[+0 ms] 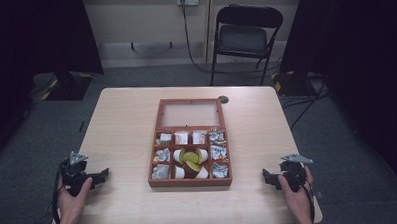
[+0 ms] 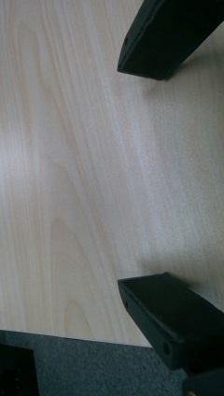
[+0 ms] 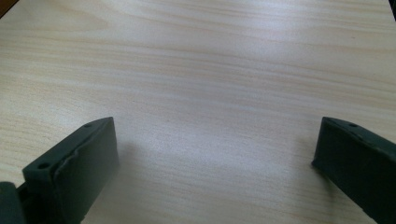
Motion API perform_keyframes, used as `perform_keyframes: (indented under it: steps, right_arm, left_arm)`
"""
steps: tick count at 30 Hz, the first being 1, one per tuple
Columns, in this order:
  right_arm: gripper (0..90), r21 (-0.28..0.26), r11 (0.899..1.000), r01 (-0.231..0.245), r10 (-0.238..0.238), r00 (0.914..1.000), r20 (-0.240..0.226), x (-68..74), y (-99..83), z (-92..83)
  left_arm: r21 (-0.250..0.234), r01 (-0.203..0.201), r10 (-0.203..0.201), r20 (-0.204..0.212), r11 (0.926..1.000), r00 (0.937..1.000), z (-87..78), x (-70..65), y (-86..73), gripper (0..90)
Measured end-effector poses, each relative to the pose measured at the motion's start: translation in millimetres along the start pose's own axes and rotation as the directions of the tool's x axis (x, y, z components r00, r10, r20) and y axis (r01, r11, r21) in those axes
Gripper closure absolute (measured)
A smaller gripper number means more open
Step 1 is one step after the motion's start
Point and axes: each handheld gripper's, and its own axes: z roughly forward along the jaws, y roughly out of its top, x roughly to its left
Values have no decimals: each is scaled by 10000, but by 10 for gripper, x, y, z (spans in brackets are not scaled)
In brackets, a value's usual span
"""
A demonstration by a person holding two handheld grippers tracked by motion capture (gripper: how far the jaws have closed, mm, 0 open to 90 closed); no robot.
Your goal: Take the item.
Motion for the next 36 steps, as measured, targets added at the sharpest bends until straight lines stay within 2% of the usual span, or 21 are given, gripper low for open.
perform_keyframes:
  steps: [11,15,18,23,28,35,36]
  right_arm:
    - [0,-2,10000,6,-6,10000,1,-1,1,0]
    - [0,2,10000,-4,4,10000,0,0,1,0]
    - [0,4,10000,0,0,10000,3,0,1,0]
    - [0,3,10000,0,0,10000,1,0,1,0]
    - [0,2,10000,-2,2,10000,7,1,0,0]
    - [0,2,10000,-3,3,10000,8,1,0,0]
    - [0,3,10000,-2,2,10000,6,1,0,0]
  left_arm:
    - [15,-90,90,90,10000,9999,-20,-7,-4,15]
    - [-87,-108,109,160,9999,9998,-56,-19,9,177]
    - [59,-276,274,244,9996,9993,-66,-44,30,175]
    - [-106,-323,328,583,9994,9978,-89,-82,69,198]
    - [-413,-694,718,590,9967,9957,-93,-209,218,225]
    - [-616,-828,883,935,9947,9917,-114,-297,283,230]
    - [-720,-1048,1117,986,9919,9888,-133,-343,305,241]
